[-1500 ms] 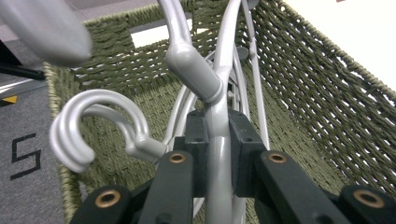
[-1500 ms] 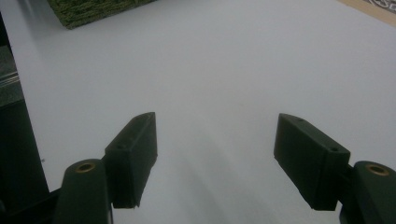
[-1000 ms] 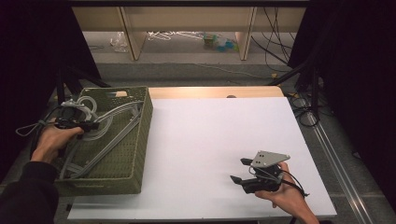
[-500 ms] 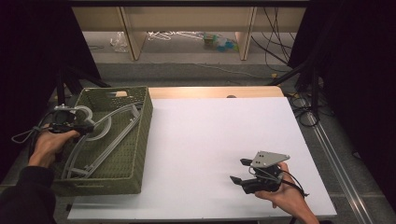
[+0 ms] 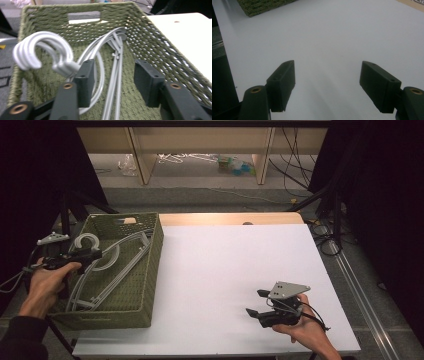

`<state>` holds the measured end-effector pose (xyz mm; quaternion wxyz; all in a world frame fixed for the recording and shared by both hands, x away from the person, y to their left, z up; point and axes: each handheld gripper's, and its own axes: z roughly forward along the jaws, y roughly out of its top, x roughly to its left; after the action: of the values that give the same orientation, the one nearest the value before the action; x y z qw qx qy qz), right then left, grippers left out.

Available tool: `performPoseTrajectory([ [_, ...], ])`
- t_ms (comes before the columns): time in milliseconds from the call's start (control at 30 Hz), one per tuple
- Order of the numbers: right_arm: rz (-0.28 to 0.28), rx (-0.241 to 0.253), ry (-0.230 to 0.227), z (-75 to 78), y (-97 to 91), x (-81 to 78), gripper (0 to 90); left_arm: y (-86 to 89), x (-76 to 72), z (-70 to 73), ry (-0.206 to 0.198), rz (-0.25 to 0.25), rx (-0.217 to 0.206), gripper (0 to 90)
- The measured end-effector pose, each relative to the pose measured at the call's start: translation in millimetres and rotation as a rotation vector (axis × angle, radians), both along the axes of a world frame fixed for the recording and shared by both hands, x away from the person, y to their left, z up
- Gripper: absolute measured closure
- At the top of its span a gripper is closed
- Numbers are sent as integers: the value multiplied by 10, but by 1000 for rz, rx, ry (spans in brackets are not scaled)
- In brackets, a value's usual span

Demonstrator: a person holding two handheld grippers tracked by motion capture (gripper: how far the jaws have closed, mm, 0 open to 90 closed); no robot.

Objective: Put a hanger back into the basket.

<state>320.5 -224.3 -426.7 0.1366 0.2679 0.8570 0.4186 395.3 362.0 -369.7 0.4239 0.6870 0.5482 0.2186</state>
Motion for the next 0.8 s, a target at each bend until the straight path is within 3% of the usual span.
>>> performPoseTrajectory([
  [167, -3, 1, 0, -2, -3, 4, 291, -126, -99, 35, -55, -27, -27, 401],
  [233, -2, 2, 0, -4, -3, 4, 291, -182, -146, 53, -71, -42, -57, 371],
  [600, -3, 10, 6, 4, 0, -4, 290, -402, -311, 108, -109, -81, -56, 289],
  [700, -4, 11, 6, 2, -2, 2, 289, -482, -386, 136, -137, -104, -73, 280],
  [800, -7, 17, 7, -2, 3, -2, 289, -571, -453, 149, -159, -129, -62, 276],
])
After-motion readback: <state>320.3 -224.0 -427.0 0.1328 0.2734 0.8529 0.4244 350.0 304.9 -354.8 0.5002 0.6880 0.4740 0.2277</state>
